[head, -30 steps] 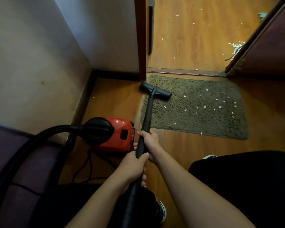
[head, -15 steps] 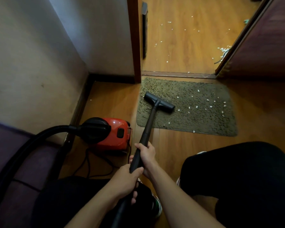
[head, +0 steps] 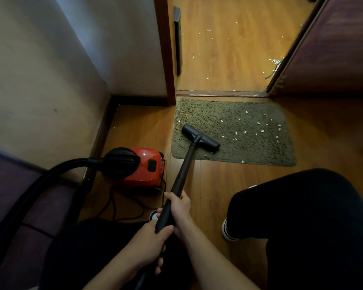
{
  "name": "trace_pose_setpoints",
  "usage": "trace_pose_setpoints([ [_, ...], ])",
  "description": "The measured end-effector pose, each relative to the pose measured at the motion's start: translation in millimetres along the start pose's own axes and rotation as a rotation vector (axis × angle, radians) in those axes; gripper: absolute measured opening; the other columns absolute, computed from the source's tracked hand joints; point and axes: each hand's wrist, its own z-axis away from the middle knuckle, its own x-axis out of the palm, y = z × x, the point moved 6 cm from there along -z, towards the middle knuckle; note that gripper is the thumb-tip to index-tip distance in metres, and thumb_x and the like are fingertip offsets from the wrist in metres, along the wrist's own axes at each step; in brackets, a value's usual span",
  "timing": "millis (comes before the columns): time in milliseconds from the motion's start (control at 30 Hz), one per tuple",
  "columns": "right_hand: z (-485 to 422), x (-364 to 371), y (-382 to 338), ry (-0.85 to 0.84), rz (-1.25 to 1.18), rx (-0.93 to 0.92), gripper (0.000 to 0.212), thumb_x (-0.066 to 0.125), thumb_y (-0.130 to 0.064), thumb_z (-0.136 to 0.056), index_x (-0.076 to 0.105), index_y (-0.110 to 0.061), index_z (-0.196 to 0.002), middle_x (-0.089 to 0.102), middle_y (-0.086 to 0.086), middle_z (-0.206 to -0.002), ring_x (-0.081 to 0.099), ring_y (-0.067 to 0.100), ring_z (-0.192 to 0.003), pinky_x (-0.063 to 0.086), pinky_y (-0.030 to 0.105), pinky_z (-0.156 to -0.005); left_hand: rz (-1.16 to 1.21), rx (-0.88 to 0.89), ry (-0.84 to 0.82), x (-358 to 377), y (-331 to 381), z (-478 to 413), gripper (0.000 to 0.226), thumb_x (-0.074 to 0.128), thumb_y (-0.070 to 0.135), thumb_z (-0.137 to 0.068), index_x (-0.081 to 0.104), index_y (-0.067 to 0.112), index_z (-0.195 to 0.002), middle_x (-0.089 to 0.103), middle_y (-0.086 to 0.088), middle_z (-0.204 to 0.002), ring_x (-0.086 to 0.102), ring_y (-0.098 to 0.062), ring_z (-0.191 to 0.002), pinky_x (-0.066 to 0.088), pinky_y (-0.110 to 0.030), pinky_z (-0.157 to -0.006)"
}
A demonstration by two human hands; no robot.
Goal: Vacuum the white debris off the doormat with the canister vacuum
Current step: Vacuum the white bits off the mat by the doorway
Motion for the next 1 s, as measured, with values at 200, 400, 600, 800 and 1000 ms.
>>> trace_pose_setpoints([
  [200,-23,-9,-32,0.006,-0.014,-0.008,0.012,0.059,-0.008,-0.099,0.052,-0.015,-0.105,0.056,0.017,-0.070,0.060,0.022,-0.042,0.053,0.030,-0.040,-0.008,0.056,0.009,12,31,-26,0.016,0.048,0.031,-0.104,0.054,0.018,-0.112,0.053,-0.007,-0.073,0.050,-0.010,-0.039,0.045,-0.024,-0.038],
  [400,-55,-23,-73,0.046,-0.030,-0.038,0.021,0.060,-0.007,-0.099,0.050,-0.003,-0.117,0.054,0.015,-0.070,0.058,0.021,-0.038,0.050,0.027,-0.038,-0.025,0.085,-0.007,23,72,-60,0.017,0.050,0.031,-0.103,0.054,0.015,-0.108,0.053,-0.009,-0.073,0.052,-0.013,-0.039,0.047,-0.026,-0.039],
  [600,-84,-48,-105,0.096,-0.036,-0.068,0.027,0.061,-0.008,-0.099,0.052,0.000,-0.122,0.056,0.014,-0.066,0.059,0.022,-0.040,0.050,0.028,-0.039,-0.059,0.102,-0.041,44,108,-86,0.017,0.048,0.031,-0.104,0.052,0.016,-0.108,0.052,-0.008,-0.072,0.051,-0.013,-0.038,0.046,-0.025,-0.039],
  [800,-109,-75,-133,0.129,-0.047,-0.099,0.024,0.061,-0.008,-0.099,0.052,0.000,-0.119,0.057,0.014,-0.064,0.059,0.020,-0.038,0.049,0.026,-0.038,-0.068,0.101,-0.082,69,138,-107,0.018,0.047,0.031,-0.105,0.051,0.015,-0.110,0.050,-0.008,-0.075,0.051,-0.012,-0.040,0.046,-0.024,-0.039],
  [1000,-127,-90,-152,0.150,-0.078,-0.103,0.028,0.063,-0.010,-0.097,0.050,-0.001,-0.121,0.057,0.018,-0.068,0.059,0.023,-0.041,0.050,0.030,-0.041,-0.064,0.088,-0.112,82,160,-120,0.015,0.048,0.032,-0.104,0.051,0.018,-0.111,0.051,-0.007,-0.076,0.052,-0.014,-0.046,0.047,-0.026,-0.043],
])
